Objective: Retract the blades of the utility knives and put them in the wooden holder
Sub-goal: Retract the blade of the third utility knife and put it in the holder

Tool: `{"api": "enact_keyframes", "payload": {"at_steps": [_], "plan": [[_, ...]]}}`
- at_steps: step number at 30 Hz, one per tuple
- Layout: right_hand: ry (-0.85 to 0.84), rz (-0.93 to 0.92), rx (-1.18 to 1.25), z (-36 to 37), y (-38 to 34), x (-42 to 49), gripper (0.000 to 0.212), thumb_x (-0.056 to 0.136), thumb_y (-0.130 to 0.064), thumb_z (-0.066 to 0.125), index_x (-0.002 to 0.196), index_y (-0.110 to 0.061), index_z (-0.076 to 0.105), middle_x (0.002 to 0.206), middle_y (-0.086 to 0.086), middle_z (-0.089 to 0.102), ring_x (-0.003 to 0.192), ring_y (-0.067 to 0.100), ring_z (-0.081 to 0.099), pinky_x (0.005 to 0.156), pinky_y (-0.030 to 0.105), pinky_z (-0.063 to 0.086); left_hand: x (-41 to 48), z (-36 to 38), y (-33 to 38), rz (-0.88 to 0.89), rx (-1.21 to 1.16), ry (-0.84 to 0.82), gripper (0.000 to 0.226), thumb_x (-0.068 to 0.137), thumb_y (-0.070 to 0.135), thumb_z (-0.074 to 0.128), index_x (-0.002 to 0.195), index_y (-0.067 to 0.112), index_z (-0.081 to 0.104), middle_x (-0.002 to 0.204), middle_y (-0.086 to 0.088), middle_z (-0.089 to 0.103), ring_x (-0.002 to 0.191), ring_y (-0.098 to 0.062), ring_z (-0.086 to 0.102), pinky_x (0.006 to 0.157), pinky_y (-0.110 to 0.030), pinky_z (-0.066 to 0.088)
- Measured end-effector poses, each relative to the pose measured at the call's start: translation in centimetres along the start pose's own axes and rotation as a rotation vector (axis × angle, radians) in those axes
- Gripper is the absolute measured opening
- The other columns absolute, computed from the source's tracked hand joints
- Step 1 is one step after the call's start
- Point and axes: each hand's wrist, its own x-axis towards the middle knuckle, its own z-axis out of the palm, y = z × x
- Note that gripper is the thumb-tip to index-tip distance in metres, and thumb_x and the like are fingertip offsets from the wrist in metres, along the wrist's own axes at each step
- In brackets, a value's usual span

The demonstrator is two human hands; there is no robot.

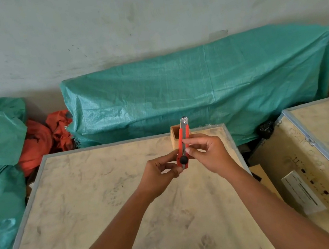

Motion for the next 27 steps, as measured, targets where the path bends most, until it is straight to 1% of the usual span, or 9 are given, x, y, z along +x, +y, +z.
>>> {"api": "enact_keyframes", "payload": {"at_steps": [4,7,10,13,15,18,20,25,27], "plan": [[0.078,0.007,-0.009,-1.2,1.6,4.8,0.035,0.087,0.003,0.073,0.111,-0.022,0.079,0.118,0.002,0.076,0.102,0.022,0.075,0.088,0.048,0.063,5.9,0.0,0.1,0.056,0.143,-0.046,0.047,0.086,0.015,0.074,0.126,0.038,0.065,0.114,0.017,0.073,0.094,-0.012,0.072,0.095,-0.030,0.055],[0.129,0.000,-0.029,-1.7,3.7,8.6,0.034,0.086,0.004,0.074,0.110,-0.019,0.079,0.116,0.004,0.076,0.101,0.024,0.076,0.090,0.051,0.062,10.2,0.2,0.0,0.075,0.192,-0.076,0.046,0.086,0.016,0.073,0.126,0.037,0.064,0.112,0.013,0.075,0.095,-0.014,0.072,0.095,-0.027,0.054],[0.188,0.002,-0.069,-1.9,5.5,11.9,0.038,0.084,0.005,0.073,0.112,-0.020,0.079,0.114,0.004,0.077,0.097,0.020,0.077,0.089,0.043,0.063,14.0,0.4,-0.5,0.057,0.243,-0.059,0.049,0.086,0.014,0.073,0.130,0.029,0.061,0.109,0.014,0.073,0.096,-0.010,0.068,0.090,-0.020,0.050],[0.208,0.015,-0.095,-1.6,7.1,14.2,0.040,0.085,0.007,0.071,0.114,-0.019,0.078,0.112,0.005,0.078,0.090,0.016,0.078,0.081,0.027,0.063,17.6,0.5,-2.3,-0.050,0.327,0.004,0.075,0.082,0.020,0.078,0.147,0.020,0.040,0.134,0.008,0.061,0.125,-0.012,0.054,0.102,-0.026,0.038],[0.216,0.019,-0.132,-1.0,8.5,15.2,0.040,0.085,0.007,0.071,0.114,-0.019,0.078,0.112,0.005,0.078,0.090,0.016,0.077,0.080,0.020,0.060,19.3,0.5,-3.8,-0.114,0.414,0.009,0.089,0.080,0.022,0.080,0.153,0.019,0.028,0.151,-0.001,0.046,0.140,-0.019,0.041,0.103,-0.024,0.030],[0.239,-0.006,-0.233,0.3,10.7,15.9,0.038,0.083,0.007,0.072,0.112,-0.017,0.078,0.109,0.005,0.077,0.091,0.016,0.075,0.085,0.023,0.060,21.0,1.0,-5.5,-0.213,0.526,-0.042,0.103,0.079,0.019,0.080,0.155,0.010,0.010,0.151,-0.012,0.044,0.138,-0.028,0.043,0.101,-0.027,0.038],[0.250,-0.042,-0.283,1.1,12.0,16.0,0.037,0.081,0.009,0.072,0.109,-0.015,0.080,0.105,0.006,0.077,0.088,0.017,0.075,0.085,0.029,0.061,21.7,1.4,-6.8,-0.281,0.564,-0.071,0.103,0.082,0.020,0.076,0.154,0.005,0.005,0.148,-0.015,0.047,0.135,-0.032,0.046,0.101,-0.034,0.042],[0.263,-0.118,-0.385,2.8,13.6,15.7,0.037,0.080,0.008,0.074,0.109,-0.014,0.080,0.105,0.008,0.071,0.094,0.018,0.070,0.087,0.029,0.061,22.1,2.0,-10.0,-0.290,0.467,-0.034,0.070,0.085,0.012,0.070,0.145,0.022,0.037,0.129,-0.008,0.065,0.120,-0.029,0.060,0.095,-0.037,0.050],[0.257,-0.143,-0.413,2.9,14.0,15.5,0.037,0.081,0.006,0.076,0.112,-0.014,0.079,0.105,0.008,0.071,0.095,0.018,0.069,0.088,0.027,0.060,22.1,2.0,-10.6,-0.267,0.437,-0.017,0.065,0.084,0.009,0.069,0.141,0.026,0.043,0.123,-0.004,0.068,0.115,-0.025,0.063,0.096,-0.041,0.052]]}}
